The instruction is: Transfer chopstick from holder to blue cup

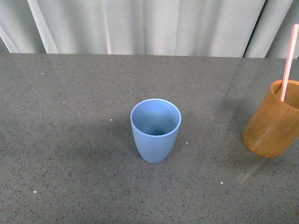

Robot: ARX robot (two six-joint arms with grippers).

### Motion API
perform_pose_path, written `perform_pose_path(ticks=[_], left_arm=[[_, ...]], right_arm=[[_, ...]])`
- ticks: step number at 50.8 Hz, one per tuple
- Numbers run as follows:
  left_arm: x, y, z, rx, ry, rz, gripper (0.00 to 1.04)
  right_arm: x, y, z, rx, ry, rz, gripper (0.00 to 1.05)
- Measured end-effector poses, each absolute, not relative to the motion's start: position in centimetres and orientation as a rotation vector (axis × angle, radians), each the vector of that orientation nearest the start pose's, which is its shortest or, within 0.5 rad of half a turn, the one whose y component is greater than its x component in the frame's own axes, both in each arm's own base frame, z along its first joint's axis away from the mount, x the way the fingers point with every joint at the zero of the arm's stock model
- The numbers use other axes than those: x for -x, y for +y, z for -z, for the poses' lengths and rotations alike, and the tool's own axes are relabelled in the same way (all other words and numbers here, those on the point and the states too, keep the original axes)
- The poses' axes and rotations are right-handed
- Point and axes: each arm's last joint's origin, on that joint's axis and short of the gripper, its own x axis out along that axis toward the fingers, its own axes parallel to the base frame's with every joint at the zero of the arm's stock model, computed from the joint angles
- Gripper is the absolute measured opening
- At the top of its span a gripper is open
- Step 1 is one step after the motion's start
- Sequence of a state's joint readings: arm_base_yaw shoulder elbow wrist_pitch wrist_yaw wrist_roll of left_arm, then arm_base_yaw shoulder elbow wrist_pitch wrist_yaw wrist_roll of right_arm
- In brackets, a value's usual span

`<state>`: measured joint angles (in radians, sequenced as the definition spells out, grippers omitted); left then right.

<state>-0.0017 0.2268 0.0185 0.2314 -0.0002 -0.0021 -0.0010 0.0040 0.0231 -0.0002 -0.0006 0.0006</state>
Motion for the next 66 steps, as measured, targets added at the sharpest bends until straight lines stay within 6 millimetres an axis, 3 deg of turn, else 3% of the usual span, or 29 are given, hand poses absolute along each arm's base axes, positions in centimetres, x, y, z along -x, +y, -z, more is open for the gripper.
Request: perform_pose_path(ticks=[16, 33, 48, 52, 56, 62, 66], left_arm=[[-9.7, 0.0, -17.0, 0.002, -0.018, 0.002, 0.04], [-9.7, 0.0, -17.0, 0.003, -0.015, 0.002, 0.04], [-9.7, 0.0, -17.0, 0.002, -0.015, 0.002, 0.52], [-9.7, 0.0, -17.0, 0.003, -0.015, 0.002, 0.62], [-9.7, 0.0, -17.0, 0.003, -0.016, 0.002, 0.75], [-9.7, 0.0, -17.0, 0.002, -0.015, 0.002, 0.94], [-9.7, 0.0, -17.0, 0.002, -0.016, 0.002, 0.99]], right_arm=[[-9.7, 0.0, -17.1, -0.001, -0.019, 0.0, 0.95], [-9.6, 0.0, -17.1, -0.001, -0.019, 0.0, 0.95], [-9.6, 0.0, -17.1, -0.001, -0.019, 0.001, 0.95], [-9.8, -0.3, -16.9, 0.012, 0.142, 0.059, 0.95], [-10.6, -0.9, -16.6, 0.023, 0.275, 0.099, 0.95], [-12.2, -2.0, -16.5, 0.023, 0.311, 0.107, 0.95], [-13.5, -2.8, -16.6, 0.023, 0.301, 0.087, 0.95]])
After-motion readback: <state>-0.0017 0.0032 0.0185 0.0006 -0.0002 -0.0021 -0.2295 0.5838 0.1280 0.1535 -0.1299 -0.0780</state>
